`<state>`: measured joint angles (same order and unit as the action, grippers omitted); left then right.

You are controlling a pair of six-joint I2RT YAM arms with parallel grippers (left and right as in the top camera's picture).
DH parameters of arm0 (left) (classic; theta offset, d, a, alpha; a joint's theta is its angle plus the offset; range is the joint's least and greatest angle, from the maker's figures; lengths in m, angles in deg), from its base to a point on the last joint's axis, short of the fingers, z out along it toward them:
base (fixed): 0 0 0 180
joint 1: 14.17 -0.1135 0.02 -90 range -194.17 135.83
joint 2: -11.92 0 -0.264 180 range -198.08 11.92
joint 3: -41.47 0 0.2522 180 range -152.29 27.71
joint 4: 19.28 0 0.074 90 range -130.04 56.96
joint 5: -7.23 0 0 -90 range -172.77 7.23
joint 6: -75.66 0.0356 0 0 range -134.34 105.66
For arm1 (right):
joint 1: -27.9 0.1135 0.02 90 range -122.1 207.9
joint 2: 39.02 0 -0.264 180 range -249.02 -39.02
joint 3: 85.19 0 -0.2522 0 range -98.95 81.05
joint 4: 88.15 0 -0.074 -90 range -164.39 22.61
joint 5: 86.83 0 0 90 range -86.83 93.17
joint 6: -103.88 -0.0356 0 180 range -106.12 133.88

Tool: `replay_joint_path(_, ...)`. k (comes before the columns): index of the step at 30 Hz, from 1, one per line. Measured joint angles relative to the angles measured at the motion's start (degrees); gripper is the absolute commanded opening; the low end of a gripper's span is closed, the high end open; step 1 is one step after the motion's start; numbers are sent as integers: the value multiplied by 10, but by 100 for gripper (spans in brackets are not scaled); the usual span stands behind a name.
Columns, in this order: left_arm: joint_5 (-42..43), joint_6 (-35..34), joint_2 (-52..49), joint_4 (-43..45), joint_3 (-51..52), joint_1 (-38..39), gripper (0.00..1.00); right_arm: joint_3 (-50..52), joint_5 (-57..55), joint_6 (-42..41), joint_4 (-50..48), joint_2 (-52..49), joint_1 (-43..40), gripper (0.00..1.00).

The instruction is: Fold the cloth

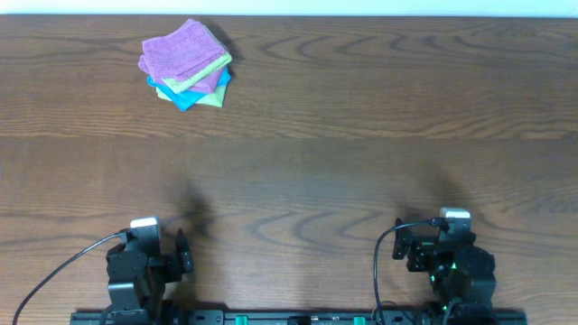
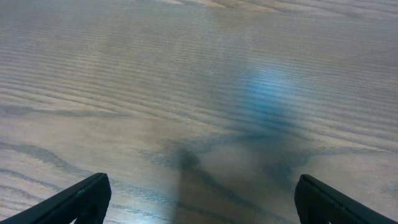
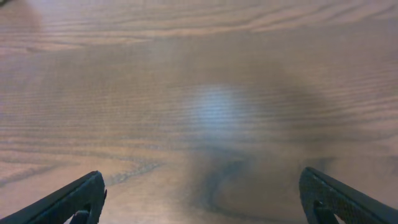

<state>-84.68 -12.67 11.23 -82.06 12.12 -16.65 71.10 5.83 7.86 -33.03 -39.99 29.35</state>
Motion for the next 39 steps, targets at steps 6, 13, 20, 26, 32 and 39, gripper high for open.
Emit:
replay_joint_path(6,0,0,0,0,0,0,95,0,-1,30,3,0,0,99)
replay_joint_path(13,0,0,0,0,0,0,95,0,-1,40,3,0,0,99)
replay_joint_path(20,0,0,0,0,0,0,95,0,-1,42,3,0,0,99)
replay_joint_path(26,0,0,0,0,0,0,95,0,-1,42,3,0,0,99)
replay_joint_path(32,0,0,0,0,0,0,95,0,-1,42,3,0,0,99)
replay_joint_path(39,0,0,0,0,0,0,95,0,-1,42,3,0,0,99)
